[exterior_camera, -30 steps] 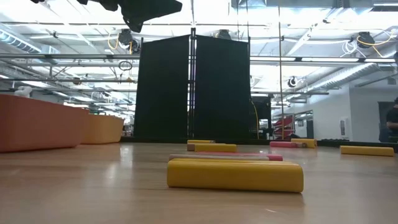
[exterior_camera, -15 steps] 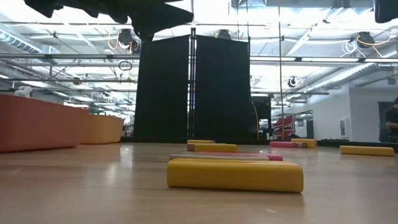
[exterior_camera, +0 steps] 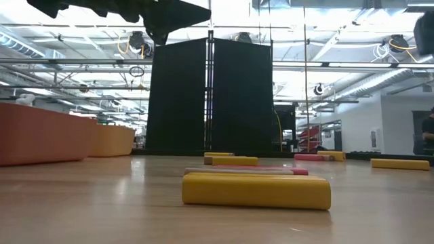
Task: Sort blocks
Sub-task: Put the bottom right red block in the orange bin
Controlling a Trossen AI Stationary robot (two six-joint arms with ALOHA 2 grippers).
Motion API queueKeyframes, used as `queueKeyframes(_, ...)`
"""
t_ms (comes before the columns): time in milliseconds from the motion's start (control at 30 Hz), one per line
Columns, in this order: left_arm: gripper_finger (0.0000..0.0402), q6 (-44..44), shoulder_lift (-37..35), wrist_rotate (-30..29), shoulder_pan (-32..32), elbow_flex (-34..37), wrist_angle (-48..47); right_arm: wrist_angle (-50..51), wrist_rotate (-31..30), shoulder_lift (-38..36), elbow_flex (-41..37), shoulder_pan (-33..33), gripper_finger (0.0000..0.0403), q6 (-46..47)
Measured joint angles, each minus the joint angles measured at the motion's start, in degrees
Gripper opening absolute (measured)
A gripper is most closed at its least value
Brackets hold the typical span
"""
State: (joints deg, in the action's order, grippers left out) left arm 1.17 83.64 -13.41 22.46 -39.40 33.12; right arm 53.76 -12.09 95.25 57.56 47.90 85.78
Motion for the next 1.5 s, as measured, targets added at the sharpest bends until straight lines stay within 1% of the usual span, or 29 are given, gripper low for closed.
queueKeyframes(200,0.0224,0.0,0.0,0.0,0.0,0.0,0.0,1.1,2.7,4.4,0.0,-0.2,0.0167,-1.5)
queueKeyframes(467,0.0224,0.0,0.0,0.0,0.0,0.0,0.0,-0.1,4.2,6.7,0.0,-0.6,0.0166,-2.5)
queueKeyframes(633,0.0224,0.0,0.0,0.0,0.0,0.0,-0.1,-1.3,6.2,6.7,0.0,-1.5,0.0142,-2.5)
queueKeyframes(833,0.0224,-0.1,0.0,0.0,0.0,0.0,-0.2,-1.8,6.2,6.7,0.0,-2.1,0.0101,-3.8)
queueKeyframes(967,0.0224,-0.4,0.0,0.0,0.0,0.0,-0.2,-2.0,5.3,6.6,0.0,-2.4,0.0093,-4.6)
queueKeyframes(1100,0.0224,-0.4,0.0,0.0,0.0,0.0,-0.2,-3.1,2.3,6.0,-0.1,-2.7,0.0103,-5.3)
queueKeyframes(1200,0.0224,-0.2,0.0,1.9,0.0,0.0,0.1,-4.8,-2.7,4.8,-0.1,-3.0,0.0107,-5.8)
queueKeyframes(1333,0.0224,-0.2,0.0,6.2,0.0,0.0,2.7,-9.0,-9.8,1.7,-0.1,-3.1,0.0107,-8.7)
queueKeyframes(1433,0.0224,-1.2,0.1,6.6,0.0,0.0,4.6,-12.6,-16.5,-1.0,-0.1,-3.3,0.0103,-11.8)
queueKeyframes(1500,0.0224,-1.7,1.0,6.6,0.0,0.5,8.8,-16.6,-21.5,-2.6,-0.1,-3.5,0.0102,-15.0)
